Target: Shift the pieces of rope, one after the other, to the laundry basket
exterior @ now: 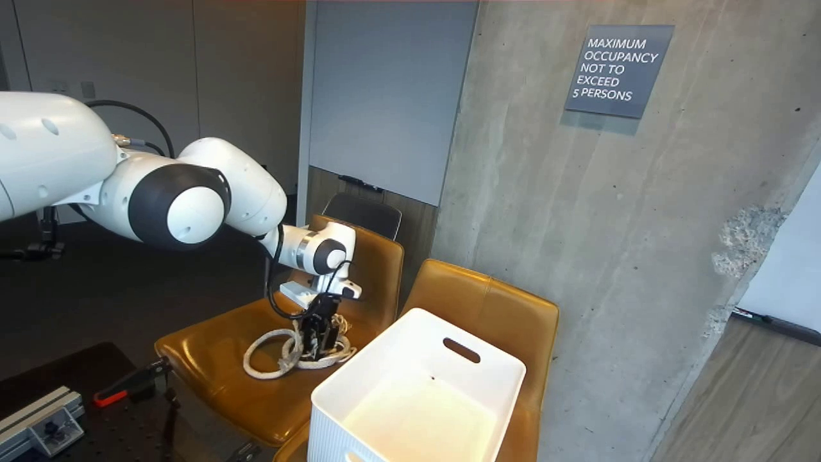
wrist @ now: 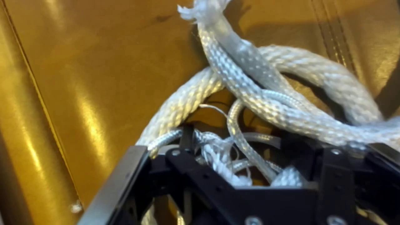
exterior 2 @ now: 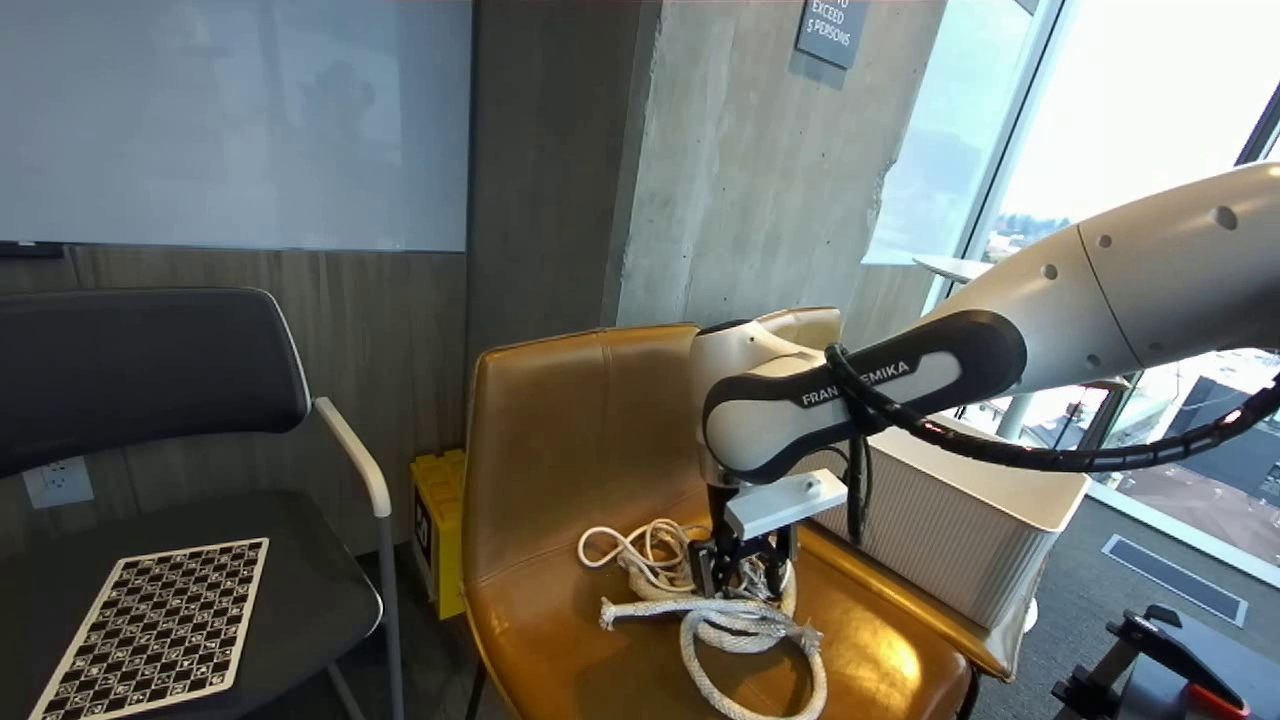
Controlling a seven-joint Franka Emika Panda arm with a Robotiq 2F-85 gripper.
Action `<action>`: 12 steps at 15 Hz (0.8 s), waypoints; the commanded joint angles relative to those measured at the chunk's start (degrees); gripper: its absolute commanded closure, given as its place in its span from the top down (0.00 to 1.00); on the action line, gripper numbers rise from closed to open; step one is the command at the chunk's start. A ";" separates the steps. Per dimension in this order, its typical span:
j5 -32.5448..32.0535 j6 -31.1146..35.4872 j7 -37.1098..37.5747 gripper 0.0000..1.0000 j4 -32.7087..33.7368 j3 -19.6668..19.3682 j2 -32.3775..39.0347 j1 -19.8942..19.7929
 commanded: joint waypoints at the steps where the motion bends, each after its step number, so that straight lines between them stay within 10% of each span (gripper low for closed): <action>1: 0.78 -4.48 -0.91 0.42 7.41 0.09 4.40 -0.55; 7: 0.31 -8.45 -0.56 0.00 9.80 0.58 2.11 0.22; 12: -0.69 -10.34 0.49 0.01 8.90 -0.08 -5.53 3.02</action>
